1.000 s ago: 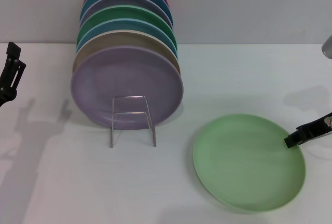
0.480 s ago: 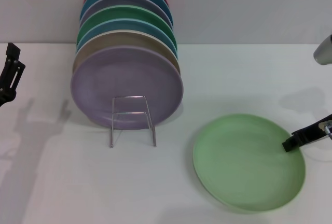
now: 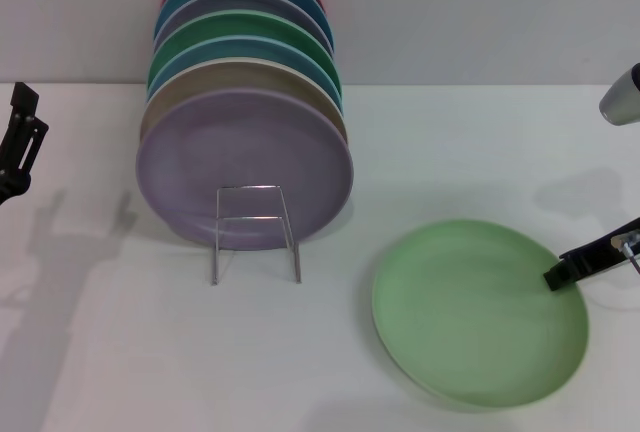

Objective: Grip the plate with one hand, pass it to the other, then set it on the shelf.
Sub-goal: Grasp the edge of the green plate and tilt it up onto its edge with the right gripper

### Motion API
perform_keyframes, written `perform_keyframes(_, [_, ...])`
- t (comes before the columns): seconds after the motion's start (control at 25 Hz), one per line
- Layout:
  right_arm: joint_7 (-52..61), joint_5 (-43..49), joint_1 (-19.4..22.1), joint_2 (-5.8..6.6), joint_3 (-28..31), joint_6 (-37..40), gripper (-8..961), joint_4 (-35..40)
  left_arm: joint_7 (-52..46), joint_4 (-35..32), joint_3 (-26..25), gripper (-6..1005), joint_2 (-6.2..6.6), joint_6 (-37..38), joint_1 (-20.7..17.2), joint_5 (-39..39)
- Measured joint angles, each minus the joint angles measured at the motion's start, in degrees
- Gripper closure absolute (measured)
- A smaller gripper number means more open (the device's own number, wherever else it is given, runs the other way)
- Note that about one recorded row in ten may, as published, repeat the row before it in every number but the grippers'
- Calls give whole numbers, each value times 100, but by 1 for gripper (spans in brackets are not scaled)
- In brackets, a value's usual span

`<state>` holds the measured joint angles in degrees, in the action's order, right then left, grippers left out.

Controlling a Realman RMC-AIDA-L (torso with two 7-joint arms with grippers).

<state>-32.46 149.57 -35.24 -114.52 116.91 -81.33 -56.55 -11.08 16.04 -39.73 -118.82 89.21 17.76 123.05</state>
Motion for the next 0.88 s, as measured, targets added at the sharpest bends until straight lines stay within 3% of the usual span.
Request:
perform_keyframes(0.24, [-40, 0, -29, 0, -2, 28, 886, -1, 0, -15, -2, 129, 0, -5, 15, 0])
perform_keyframes(0.88, [-214, 1, -40, -44, -9, 368, 892, -22, 1, -19, -9, 128, 5, -43, 66, 0])
